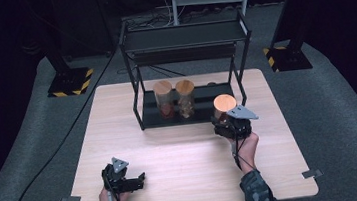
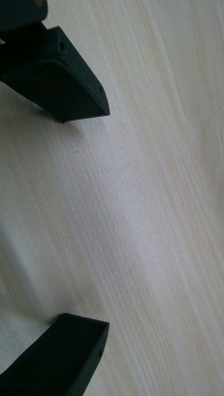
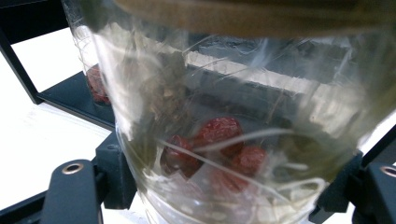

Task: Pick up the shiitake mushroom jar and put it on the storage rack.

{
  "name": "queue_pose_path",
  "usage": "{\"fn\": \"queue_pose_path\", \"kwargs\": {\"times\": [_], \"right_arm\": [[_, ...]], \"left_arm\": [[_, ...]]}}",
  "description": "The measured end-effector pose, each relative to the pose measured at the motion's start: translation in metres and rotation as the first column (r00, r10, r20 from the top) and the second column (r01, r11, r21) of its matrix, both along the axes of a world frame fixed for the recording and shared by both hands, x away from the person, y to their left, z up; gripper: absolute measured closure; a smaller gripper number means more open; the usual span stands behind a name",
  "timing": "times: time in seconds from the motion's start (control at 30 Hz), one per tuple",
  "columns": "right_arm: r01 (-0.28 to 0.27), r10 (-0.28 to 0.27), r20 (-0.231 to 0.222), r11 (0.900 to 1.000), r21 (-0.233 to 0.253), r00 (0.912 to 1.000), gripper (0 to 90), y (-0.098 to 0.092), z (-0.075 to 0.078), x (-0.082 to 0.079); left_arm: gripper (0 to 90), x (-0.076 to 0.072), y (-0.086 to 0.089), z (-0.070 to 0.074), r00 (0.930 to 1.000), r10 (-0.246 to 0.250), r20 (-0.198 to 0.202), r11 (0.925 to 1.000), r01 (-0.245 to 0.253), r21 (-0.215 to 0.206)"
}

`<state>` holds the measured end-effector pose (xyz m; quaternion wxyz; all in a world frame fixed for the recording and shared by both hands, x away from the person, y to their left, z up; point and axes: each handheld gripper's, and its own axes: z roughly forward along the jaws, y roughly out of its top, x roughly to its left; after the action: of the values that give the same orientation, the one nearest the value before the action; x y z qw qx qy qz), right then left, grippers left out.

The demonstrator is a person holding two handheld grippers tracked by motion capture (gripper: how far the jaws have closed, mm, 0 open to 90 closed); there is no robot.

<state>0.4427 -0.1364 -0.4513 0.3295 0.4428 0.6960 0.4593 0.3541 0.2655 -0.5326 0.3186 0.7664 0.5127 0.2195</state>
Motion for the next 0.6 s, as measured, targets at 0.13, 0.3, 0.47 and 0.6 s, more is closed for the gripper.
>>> {"fn": "queue_pose_path", "kwargs": {"times": [0.13, 0.3, 0.47, 0.6], "right_arm": [[0.004, -0.004, -0.007, 1.0, 0.002, 1.0, 24.5, 0.0, -0.001, 0.003], [0.007, -0.007, -0.01, 1.0, 0.006, 0.9999, 24.4, 0.0, -0.001, 0.007], [0.008, -0.008, -0.015, 1.0, 0.006, 0.9999, 24.4, 0.0, -0.002, 0.011], [0.01, -0.009, -0.016, 1.0, 0.008, 0.9998, 24.4, 0.0, -0.001, 0.013]], "left_arm": [[0.2, 0.0, 0.0, 0.0, 1.0, 0.001, 0.001, 1.0, -0.001, -0.001], [0.2, 0.0, 0.0, 0.0, 1.0, 0.0, 0.0, 1.0, 0.0, 0.0], [0.2, 0.0, 0.0, 0.0, 1.0, 0.001, 0.0, 1.0, -0.001, -0.001], [0.2, 0.0, 0.0, 0.0, 1.0, 0.001, 0.001, 1.0, -0.001, -0.001]]}}
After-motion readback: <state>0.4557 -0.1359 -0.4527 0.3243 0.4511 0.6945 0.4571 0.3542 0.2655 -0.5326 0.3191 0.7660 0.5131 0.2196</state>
